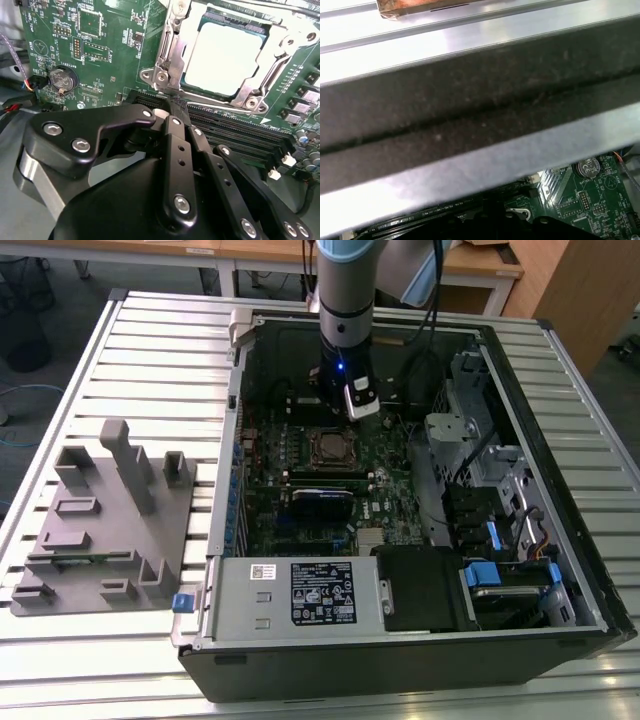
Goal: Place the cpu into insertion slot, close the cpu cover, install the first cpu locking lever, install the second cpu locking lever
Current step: 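Install the first cpu locking lever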
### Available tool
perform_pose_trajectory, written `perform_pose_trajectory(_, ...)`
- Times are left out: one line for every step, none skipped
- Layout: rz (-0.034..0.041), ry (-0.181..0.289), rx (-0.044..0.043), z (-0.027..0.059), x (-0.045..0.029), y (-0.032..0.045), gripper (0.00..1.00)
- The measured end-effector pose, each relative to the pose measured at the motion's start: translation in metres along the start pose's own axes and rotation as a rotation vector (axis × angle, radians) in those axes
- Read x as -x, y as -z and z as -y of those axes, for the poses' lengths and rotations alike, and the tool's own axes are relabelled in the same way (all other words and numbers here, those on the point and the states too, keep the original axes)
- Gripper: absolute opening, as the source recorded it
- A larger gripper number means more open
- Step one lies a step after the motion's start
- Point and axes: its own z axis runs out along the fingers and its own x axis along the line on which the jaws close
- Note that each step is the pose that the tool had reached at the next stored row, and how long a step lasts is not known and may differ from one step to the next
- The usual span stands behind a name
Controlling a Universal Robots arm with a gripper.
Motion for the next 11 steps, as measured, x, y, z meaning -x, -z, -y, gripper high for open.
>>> perform_pose_trajectory(0.0014, -0.001, -0.0006, -0.0003, -0.0005, -0.0001, 0.10)
perform_pose_trajectory(0.0025, -0.003, -0.0011, -0.0006, -0.0010, -0.0002, 0.10)
perform_pose_trajectory(0.0034, -0.004, -0.0013, -0.0009, -0.0014, -0.0002, 0.10)
perform_pose_trajectory(0.0042, -0.005, -0.0016, -0.0011, -0.0018, -0.0002, 0.10)
perform_pose_trajectory(0.0052, -0.006, -0.0018, -0.0013, -0.0021, -0.0003, 0.10)
perform_pose_trajectory(0.0060, -0.008, -0.0022, -0.0014, -0.0024, -0.0003, 0.10)
perform_pose_trajectory(0.0071, -0.009, -0.0028, -0.0015, -0.0025, -0.0003, 0.10)
perform_pose_trajectory(0.0082, -0.011, -0.0038, -0.0016, -0.0026, -0.0004, 0.10)
perform_pose_trajectory(0.0095, -0.013, -0.0051, -0.0016, -0.0026, -0.0004, 0.10)
perform_pose_trajectory(0.0107, -0.016, -0.0066, -0.0017, -0.0027, -0.0004, 0.10)
perform_pose_trajectory(0.0118, -0.019, -0.0076, -0.0019, -0.0028, -0.0004, 0.10)
